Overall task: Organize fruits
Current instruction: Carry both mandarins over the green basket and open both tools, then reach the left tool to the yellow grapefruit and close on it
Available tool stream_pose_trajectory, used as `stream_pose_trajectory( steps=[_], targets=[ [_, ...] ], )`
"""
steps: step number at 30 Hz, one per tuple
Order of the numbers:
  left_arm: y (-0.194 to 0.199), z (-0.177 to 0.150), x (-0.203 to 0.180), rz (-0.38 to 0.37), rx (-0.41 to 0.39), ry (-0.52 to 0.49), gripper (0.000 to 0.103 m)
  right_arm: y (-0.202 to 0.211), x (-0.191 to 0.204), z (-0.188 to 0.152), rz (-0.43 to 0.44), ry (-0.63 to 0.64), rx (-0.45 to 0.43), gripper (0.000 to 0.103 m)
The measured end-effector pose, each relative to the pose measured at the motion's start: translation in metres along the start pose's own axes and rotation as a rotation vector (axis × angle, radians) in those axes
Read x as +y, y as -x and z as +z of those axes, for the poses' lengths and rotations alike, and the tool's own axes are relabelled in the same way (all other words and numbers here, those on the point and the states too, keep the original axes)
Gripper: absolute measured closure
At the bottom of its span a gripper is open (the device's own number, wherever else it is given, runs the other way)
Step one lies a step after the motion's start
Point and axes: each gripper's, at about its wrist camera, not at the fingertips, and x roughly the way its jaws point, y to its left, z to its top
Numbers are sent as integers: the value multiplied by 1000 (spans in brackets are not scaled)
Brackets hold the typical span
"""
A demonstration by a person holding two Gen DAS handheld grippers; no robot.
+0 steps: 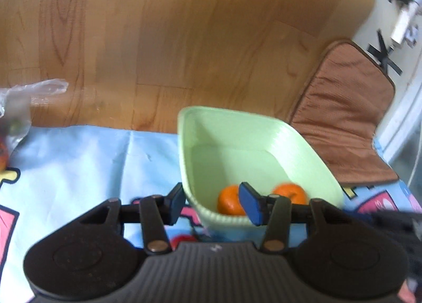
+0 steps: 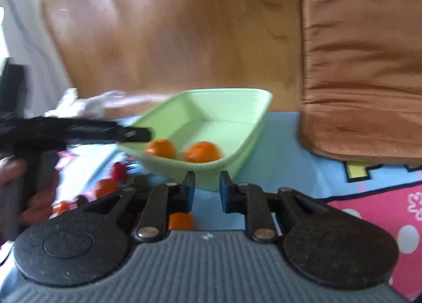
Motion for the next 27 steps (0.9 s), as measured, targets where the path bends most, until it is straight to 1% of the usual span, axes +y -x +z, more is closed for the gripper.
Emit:
stream_pose_trajectory(
  steps=[1,3,5,7,9,10,12,14,16,19,21,23,25,27],
  targets=[
    [4,-2,-2,4,-6,1,56,-3,1,2,-26,14,-10,81],
    [14,-2,-4,27,-21,-5,55,-3,4,5,-40,20,-9,80],
    [33,-4,-1,34,-58,8,55,9,6,4,-22,16,-29,80],
    [56,-12,6,4,-95,36,55,30,9,-1,-6,22,-61,80],
    [81,-25,13,-20,-126,52,54,51,10,-9,23,5,-92,80],
    [92,-34,18,-23,-137,59,52,65,11,-17,49,-13,-107,80],
    [113,-55,26,-9,-151,74,51,86,14,-30,90,-36,-124,79],
    [130,-77,33,-2,-150,92,51,106,20,-48,128,-44,-144,77],
    [143,-97,34,-13,-140,93,51,122,26,-68,156,-52,-148,74],
    [156,-121,25,-47,-114,70,51,133,34,-92,186,-80,-116,62],
    [156,-128,14,-79,-92,42,51,134,41,-103,195,-66,-81,59],
    [153,-128,-1,-109,-82,7,51,130,49,-106,174,-31,-53,59],
    [149,-126,-16,-140,-79,-19,50,129,54,-107,156,-14,-46,59],
    [147,-125,-31,-165,-86,-49,47,130,59,-107,154,-5,-48,58]
  ],
)
